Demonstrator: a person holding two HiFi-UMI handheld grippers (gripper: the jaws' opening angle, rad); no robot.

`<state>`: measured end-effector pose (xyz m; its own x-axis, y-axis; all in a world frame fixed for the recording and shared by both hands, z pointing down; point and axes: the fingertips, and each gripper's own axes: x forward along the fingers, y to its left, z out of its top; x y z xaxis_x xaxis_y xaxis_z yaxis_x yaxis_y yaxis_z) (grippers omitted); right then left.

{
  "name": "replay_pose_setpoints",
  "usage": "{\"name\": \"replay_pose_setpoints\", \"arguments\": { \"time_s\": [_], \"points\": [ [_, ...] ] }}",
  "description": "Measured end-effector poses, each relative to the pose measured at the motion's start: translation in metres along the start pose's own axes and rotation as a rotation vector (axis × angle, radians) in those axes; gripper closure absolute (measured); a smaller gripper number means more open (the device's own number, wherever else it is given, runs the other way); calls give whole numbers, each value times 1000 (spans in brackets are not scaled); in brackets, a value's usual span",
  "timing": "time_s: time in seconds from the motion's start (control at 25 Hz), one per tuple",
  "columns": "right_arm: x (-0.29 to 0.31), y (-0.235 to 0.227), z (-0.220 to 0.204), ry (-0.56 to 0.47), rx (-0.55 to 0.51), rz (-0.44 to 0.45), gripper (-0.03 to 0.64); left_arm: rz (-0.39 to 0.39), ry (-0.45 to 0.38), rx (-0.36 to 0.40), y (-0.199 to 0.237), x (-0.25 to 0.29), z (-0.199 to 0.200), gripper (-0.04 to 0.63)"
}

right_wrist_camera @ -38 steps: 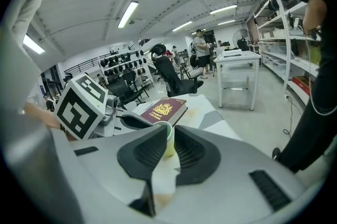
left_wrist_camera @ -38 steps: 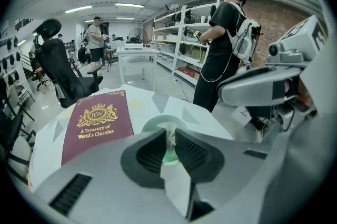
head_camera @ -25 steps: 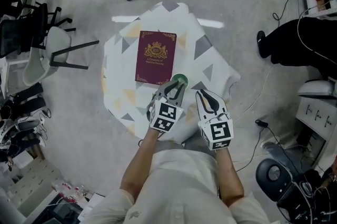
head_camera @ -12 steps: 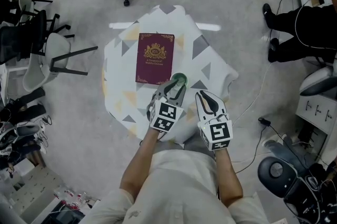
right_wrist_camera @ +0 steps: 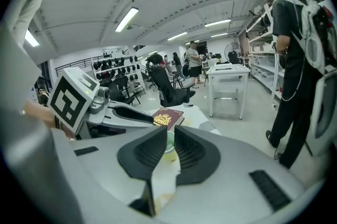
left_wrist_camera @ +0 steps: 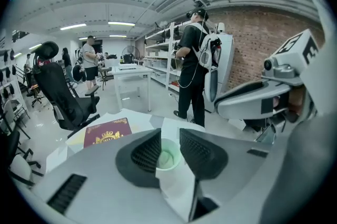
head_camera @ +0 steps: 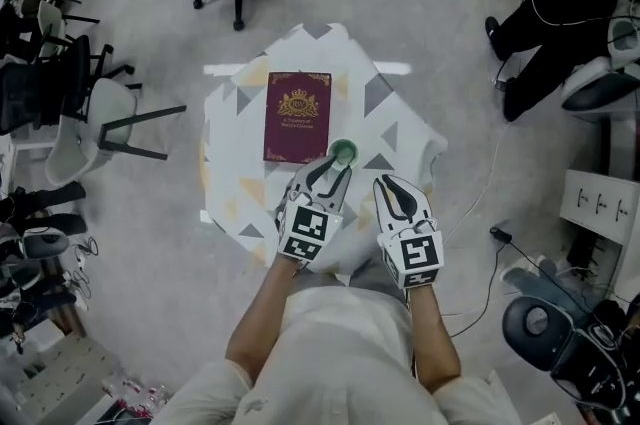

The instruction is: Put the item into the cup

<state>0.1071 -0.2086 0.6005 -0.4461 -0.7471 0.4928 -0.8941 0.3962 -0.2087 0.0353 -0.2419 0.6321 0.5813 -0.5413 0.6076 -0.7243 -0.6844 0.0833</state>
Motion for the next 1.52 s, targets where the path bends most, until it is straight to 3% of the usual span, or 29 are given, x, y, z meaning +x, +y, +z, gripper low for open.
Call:
{"name": "replay_pose_setpoints", "arguments": {
  "time_s": [0.24, 0.48, 0.76, 1.04, 1.52],
  "points": [
    [-18, 18, 22, -48, -43, -14, 568, -18, -137, 25, -4, -41, 36, 476],
    [-40, 38, 63, -160, -128, -36, 568, -17, -287, 26, -2, -86, 68, 486],
    [-65, 55, 92, -232, -176, -76, 568, -28, -414, 48, -3, -129, 93, 494],
    [-85, 60, 104, -281, -175, -127, 568, -45, -479, 71, -7, -149, 107, 499],
    [-100, 54, 118, -289, -161, -183, 569, -41, -476, 76, -9, -158, 110, 499]
  ]
}}
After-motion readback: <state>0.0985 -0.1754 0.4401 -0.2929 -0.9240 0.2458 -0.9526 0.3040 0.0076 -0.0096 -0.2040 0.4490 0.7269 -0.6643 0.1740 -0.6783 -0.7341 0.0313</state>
